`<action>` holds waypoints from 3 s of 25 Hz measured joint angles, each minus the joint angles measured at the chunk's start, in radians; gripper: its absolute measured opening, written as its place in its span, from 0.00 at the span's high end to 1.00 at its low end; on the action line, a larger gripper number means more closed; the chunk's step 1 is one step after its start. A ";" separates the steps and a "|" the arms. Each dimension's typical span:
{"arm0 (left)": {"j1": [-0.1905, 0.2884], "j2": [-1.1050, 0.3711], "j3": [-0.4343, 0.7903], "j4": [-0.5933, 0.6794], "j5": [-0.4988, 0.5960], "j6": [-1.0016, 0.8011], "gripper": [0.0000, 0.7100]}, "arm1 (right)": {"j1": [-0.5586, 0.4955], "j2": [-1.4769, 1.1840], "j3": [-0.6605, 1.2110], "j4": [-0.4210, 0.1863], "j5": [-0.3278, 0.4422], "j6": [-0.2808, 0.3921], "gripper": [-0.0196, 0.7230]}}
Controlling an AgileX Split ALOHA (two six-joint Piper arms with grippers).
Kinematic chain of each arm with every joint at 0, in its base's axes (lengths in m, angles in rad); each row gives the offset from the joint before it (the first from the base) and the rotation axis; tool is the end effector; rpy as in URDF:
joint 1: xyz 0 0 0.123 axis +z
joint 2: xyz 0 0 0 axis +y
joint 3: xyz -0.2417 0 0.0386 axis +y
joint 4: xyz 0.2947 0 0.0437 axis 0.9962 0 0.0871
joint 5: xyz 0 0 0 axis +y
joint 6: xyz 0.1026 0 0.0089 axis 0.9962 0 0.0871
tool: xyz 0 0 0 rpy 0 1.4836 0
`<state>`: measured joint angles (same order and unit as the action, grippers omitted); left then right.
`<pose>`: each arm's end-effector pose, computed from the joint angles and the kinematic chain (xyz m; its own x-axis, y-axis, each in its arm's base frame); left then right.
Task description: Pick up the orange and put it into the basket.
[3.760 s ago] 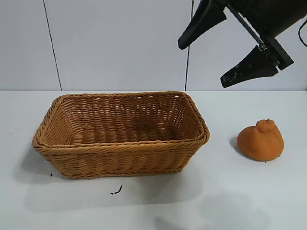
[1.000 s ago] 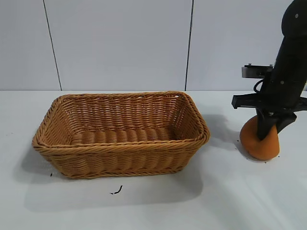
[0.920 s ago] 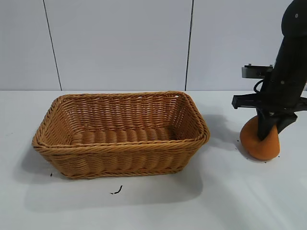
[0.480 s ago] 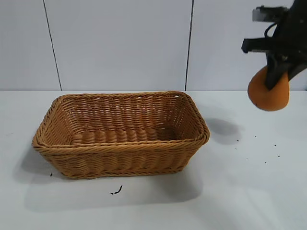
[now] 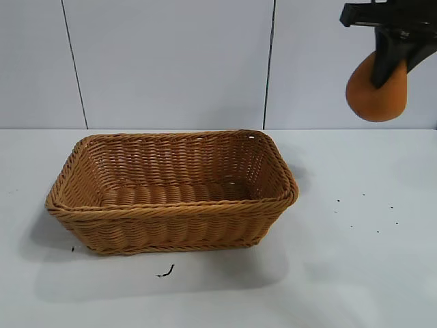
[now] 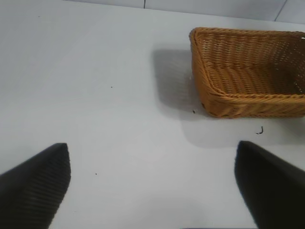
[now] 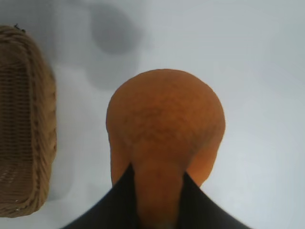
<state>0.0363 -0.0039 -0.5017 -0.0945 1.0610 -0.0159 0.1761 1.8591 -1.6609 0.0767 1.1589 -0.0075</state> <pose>0.0867 -0.0053 0.2954 -0.4507 -0.0783 -0.8892 0.0094 0.9957 -0.0924 0.4258 0.0831 0.2305 -0.9443 -0.1445 -0.2958 -0.1734 0.9821 0.0739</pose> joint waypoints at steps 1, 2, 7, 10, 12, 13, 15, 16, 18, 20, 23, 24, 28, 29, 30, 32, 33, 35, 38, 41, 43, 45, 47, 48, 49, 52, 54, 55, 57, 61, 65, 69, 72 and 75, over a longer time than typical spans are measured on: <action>0.000 0.000 0.000 0.000 0.000 0.000 0.05 | 0.028 0.000 0.000 0.008 -0.004 0.000 0.85; 0.000 0.000 0.000 0.000 0.000 0.000 0.05 | 0.052 0.000 0.000 0.014 -0.013 0.000 0.85; 0.000 0.000 0.000 0.000 0.000 0.000 0.05 | 0.210 0.001 0.000 0.027 -0.071 0.007 0.85; 0.000 0.000 0.000 0.000 0.000 0.000 0.05 | 0.303 0.012 -0.001 0.029 -0.135 0.028 0.85; 0.000 0.000 0.000 0.000 0.000 0.000 0.05 | 0.364 0.026 -0.001 0.031 -0.181 0.038 0.85; 0.000 0.000 0.000 0.000 0.000 0.000 0.05 | 0.388 0.037 -0.001 0.031 -0.203 0.042 0.85; 0.000 0.000 0.000 0.000 0.000 0.000 0.05 | 0.436 0.066 -0.001 0.029 -0.237 0.048 0.85; 0.000 0.000 0.000 0.000 0.000 0.000 0.05 | 0.452 0.082 -0.001 0.026 -0.252 0.052 0.85; 0.000 0.000 0.000 0.002 0.000 0.000 0.05 | 0.476 0.125 -0.001 0.020 -0.281 0.064 0.85; 0.000 0.000 0.000 0.002 0.000 0.000 0.05 | 0.478 0.171 -0.001 0.015 -0.311 0.079 0.85; 0.000 0.000 0.000 0.003 0.000 0.000 0.05 | 0.475 0.241 -0.001 -0.001 -0.367 0.105 0.85; 0.000 0.000 0.000 0.003 0.000 0.000 0.05 | 0.475 0.258 -0.001 -0.001 -0.383 0.111 0.85; 0.000 0.000 0.000 0.003 0.000 0.000 0.05 | 0.475 0.306 -0.001 0.000 -0.418 0.113 0.86; 0.000 0.000 0.000 0.003 0.000 0.000 0.05 | 0.475 0.308 -0.001 0.000 -0.424 0.113 0.86; 0.000 0.000 0.000 0.003 0.000 0.000 0.05 | 0.475 0.308 -0.001 0.000 -0.432 0.112 0.86; 0.000 0.000 0.000 0.003 0.000 0.000 0.05 | 0.475 0.308 -0.001 0.000 -0.438 0.110 0.82; 0.000 0.000 0.000 0.003 0.000 0.000 0.05 | 0.475 0.308 -0.001 0.000 -0.435 0.110 0.78; 0.000 0.000 0.000 0.003 0.000 0.000 0.05 | 0.475 0.308 -0.001 0.000 -0.421 0.109 0.61; 0.000 0.000 0.000 0.003 0.000 0.000 0.05 | 0.475 0.304 -0.001 0.000 -0.406 0.101 0.23; 0.000 0.000 0.000 0.003 0.000 0.000 0.05 | 0.475 0.301 -0.020 0.000 -0.362 0.098 0.08; 0.000 0.000 0.000 0.003 0.000 0.000 0.05 | 0.475 0.301 -0.059 0.000 -0.300 0.098 0.06; 0.000 0.000 0.000 0.003 0.000 0.000 0.05 | 0.475 0.301 -0.129 -0.006 -0.221 0.098 0.05; 0.000 0.000 0.000 0.003 0.000 0.000 0.05 | 0.475 0.301 -0.207 -0.027 -0.145 0.098 0.05; 0.000 0.000 0.000 0.003 0.000 0.000 0.05 | 0.475 0.301 -0.253 -0.046 -0.101 0.099 0.05; 0.000 0.000 0.000 0.003 0.000 0.000 0.05 | 0.475 0.301 -0.298 -0.066 -0.058 0.105 0.05; 0.000 0.000 0.000 0.003 0.000 0.000 0.05 | 0.460 0.300 -0.407 -0.106 0.031 0.121 0.05; 0.000 0.000 0.000 0.003 0.000 0.000 0.05 | 0.433 0.296 -0.451 -0.122 0.043 0.126 0.05; 0.000 0.000 0.000 0.003 0.000 0.000 0.05 | 0.417 0.294 -0.466 -0.128 0.045 0.128 0.05; 0.000 0.000 0.000 0.003 0.000 0.000 0.05 | 0.383 0.293 -0.478 -0.134 0.049 0.136 0.05; 0.000 0.000 0.000 0.003 0.000 0.000 0.05 | 0.294 0.293 -0.479 -0.156 0.058 0.134 0.05; 0.000 0.000 0.000 0.003 0.000 0.000 0.05 | 0.167 0.293 -0.479 -0.196 0.058 0.132 0.05; 0.000 0.000 0.000 0.003 0.000 0.000 0.05 | 0.023 0.293 -0.479 -0.202 0.058 0.131 0.05; 0.000 0.000 0.000 0.003 0.000 0.000 0.05 | -0.062 0.293 -0.479 -0.184 0.058 0.127 0.05; 0.000 0.000 0.000 0.003 0.000 0.000 0.05 | -0.117 0.293 -0.479 -0.149 0.058 0.112 0.05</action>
<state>0.0363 -0.0039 -0.5017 -0.0914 1.0610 -0.0159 0.0592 2.1522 -2.1395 -0.0720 1.2173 0.1044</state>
